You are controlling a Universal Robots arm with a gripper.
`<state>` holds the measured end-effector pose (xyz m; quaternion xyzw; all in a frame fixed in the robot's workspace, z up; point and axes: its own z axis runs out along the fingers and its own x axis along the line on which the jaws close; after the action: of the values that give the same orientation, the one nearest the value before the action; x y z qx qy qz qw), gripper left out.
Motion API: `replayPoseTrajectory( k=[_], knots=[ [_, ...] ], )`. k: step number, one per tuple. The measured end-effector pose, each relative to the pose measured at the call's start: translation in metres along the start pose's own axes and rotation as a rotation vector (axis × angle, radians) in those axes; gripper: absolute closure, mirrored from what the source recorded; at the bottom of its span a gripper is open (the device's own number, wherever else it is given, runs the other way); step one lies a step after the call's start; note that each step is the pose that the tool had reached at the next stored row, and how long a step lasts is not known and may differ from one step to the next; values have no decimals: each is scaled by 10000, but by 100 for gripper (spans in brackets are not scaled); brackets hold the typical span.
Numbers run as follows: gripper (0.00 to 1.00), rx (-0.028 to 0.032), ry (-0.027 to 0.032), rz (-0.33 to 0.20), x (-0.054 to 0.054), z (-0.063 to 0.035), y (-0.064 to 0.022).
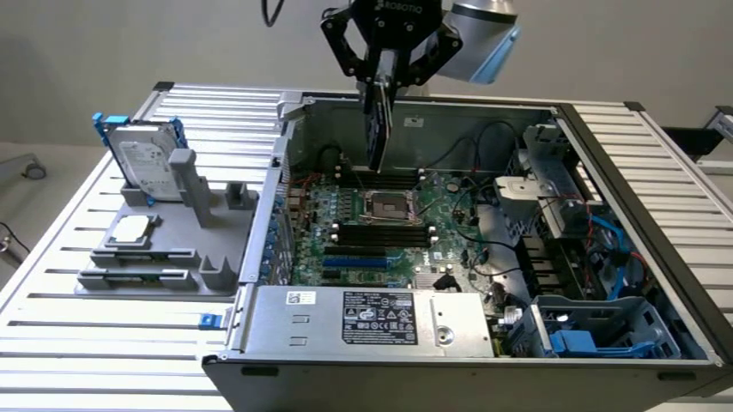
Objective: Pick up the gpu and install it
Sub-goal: 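Insert the gpu into the slot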
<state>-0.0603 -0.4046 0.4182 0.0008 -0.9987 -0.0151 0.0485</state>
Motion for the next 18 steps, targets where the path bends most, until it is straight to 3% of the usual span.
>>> replayPoseTrajectory(
  k=[3, 6, 12, 18],
  knots=[
    [72, -75, 0, -14, -105, -8, -1],
    [72, -87, -25, -101, -140, -9, -1],
    [72, -3, -163, -1011, -143, 18, -2],
    [72, 100, -253, -2105, -148, 59, -3]
  ],
)
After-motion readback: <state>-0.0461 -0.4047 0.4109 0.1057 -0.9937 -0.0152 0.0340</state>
